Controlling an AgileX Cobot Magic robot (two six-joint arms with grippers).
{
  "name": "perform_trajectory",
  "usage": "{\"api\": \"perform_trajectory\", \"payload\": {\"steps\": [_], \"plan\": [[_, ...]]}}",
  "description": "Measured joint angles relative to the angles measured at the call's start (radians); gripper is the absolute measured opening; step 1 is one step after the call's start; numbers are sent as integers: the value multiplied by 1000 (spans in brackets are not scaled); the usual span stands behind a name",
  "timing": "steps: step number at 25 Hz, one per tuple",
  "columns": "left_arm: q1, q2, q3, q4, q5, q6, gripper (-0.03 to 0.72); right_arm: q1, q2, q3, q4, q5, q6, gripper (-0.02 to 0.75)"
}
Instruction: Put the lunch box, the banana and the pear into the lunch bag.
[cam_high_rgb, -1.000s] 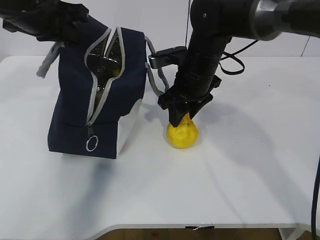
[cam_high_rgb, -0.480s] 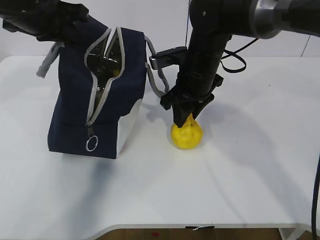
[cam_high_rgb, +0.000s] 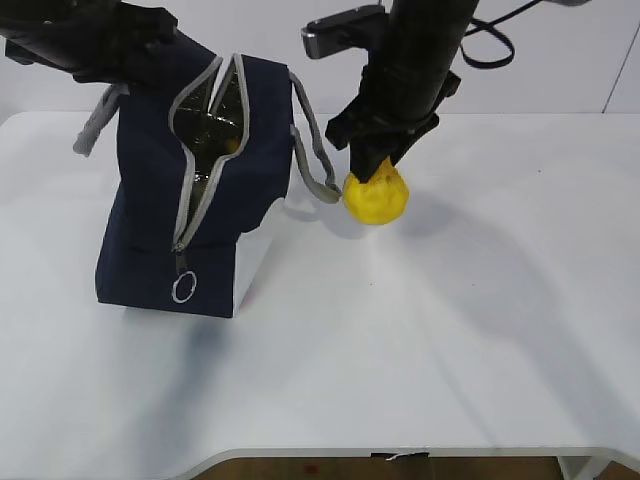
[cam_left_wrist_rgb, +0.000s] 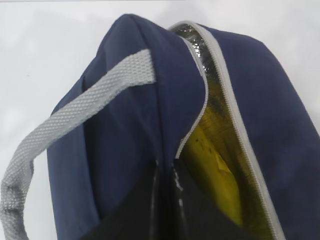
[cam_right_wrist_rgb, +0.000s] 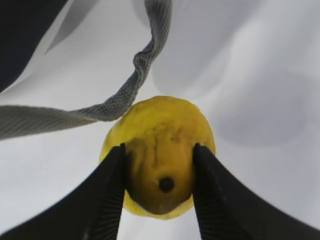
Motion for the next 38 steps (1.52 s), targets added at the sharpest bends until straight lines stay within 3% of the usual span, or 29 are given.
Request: {"api": "perform_trajectory", "payload": {"steps": [10,22,32,38], "plan": [[0,0,0,-27,-1,0,-5,0,-157,-63,-1,18,0,319],[0,0,0,-139,-20,0,-5,0,-170,-133,326,-17,-67,320],[0,0,0,-191,-22,0,-5,0,-66,-136,520,-128,-184,320],[0,2,0,-196,-22,0,-5,0,25,-136,567,-203,-243,321]]}}
